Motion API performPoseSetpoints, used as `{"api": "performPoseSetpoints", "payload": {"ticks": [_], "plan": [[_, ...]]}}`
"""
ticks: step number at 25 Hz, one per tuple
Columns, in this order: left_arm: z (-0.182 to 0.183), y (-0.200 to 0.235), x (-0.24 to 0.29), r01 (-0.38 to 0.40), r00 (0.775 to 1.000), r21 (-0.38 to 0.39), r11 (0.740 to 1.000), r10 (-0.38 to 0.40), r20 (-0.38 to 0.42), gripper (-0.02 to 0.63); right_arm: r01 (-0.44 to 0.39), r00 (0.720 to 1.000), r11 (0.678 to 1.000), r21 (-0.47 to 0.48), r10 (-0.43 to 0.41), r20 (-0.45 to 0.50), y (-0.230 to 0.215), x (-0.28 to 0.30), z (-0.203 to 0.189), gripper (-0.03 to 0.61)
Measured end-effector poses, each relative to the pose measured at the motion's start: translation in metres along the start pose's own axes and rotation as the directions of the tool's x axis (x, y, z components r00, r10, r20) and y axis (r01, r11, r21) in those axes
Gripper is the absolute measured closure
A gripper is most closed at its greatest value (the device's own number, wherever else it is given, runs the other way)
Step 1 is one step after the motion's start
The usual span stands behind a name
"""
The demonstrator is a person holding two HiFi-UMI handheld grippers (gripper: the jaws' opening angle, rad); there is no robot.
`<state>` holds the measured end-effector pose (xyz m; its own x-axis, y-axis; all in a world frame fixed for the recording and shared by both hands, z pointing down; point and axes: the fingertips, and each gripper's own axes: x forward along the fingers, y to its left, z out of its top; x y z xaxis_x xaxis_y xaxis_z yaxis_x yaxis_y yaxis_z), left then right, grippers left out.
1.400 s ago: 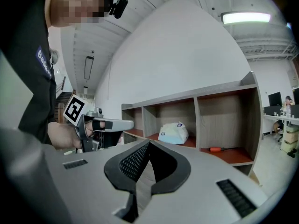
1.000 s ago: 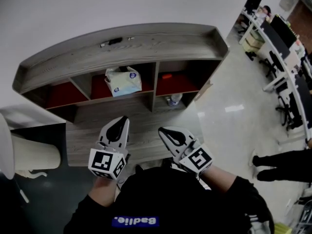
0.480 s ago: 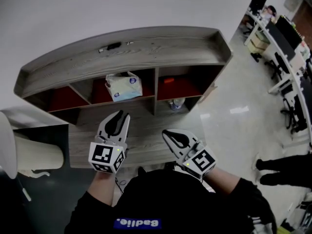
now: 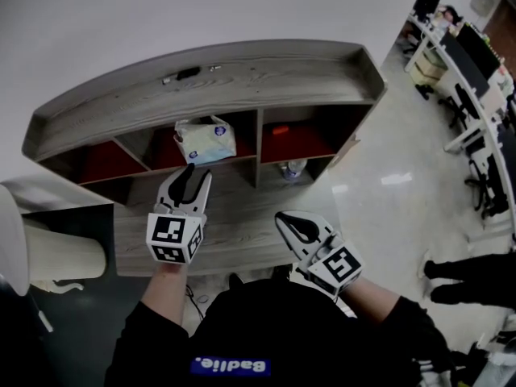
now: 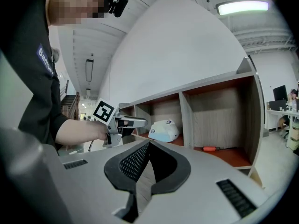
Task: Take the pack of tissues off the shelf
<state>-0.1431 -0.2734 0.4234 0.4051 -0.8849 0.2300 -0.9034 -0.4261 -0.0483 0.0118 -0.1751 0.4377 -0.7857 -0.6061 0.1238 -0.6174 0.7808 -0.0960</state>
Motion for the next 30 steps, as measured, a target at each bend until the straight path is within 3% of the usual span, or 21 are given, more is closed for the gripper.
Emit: {"api": "performPoseSetpoints", "payload": {"ticks": [15,30], "plan": [[-0.006,0.04,0.038,-0.066,0.996,0.066,0.996,0.07,-0.051,0.397,0.02,1.0,1.0,0.011,-0.02,-0.009,0.0,-0.007,-0.007,0.549],[-0.023,0.057,0.074,-0.08,0.983,0.111,0.991,0.097,-0.157,0.305,0.026,1.0,1.0,0.011,-0.026,-0.01,0.002,-0.005,-0.01,0.549]]}}
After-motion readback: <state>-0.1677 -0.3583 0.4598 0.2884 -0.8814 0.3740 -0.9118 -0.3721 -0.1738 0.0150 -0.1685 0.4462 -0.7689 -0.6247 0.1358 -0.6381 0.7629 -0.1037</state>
